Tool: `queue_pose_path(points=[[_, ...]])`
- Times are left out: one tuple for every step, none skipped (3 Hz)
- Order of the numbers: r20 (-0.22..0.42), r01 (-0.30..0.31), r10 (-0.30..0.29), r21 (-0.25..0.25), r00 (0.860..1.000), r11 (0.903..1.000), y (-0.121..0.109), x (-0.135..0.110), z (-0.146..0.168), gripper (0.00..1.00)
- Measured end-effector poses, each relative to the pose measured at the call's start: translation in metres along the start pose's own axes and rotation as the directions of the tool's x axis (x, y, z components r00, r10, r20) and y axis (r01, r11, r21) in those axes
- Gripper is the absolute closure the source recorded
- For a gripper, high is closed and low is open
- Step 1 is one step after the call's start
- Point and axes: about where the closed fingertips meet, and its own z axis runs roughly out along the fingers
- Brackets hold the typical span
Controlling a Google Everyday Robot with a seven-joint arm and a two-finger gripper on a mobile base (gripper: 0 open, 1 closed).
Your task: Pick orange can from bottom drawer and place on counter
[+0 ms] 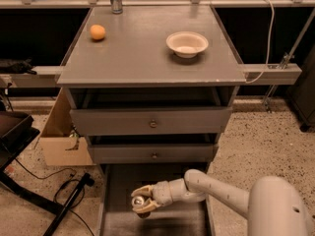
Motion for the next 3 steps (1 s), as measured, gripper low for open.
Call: queue_pose_path(points=[[0.023,-0.037,0.037,-0.030,0.999,0.9989,0.014,-0.078,-0.037,1.00],[0.026,-0.064,0.065,-0.039,0.998,0.9972,0.020,-0.153,-0.065,1.00],[0.015,-0.091,0.091,0.009,0.996,0.9958,0.015,-0.226,-0.090,1.00]])
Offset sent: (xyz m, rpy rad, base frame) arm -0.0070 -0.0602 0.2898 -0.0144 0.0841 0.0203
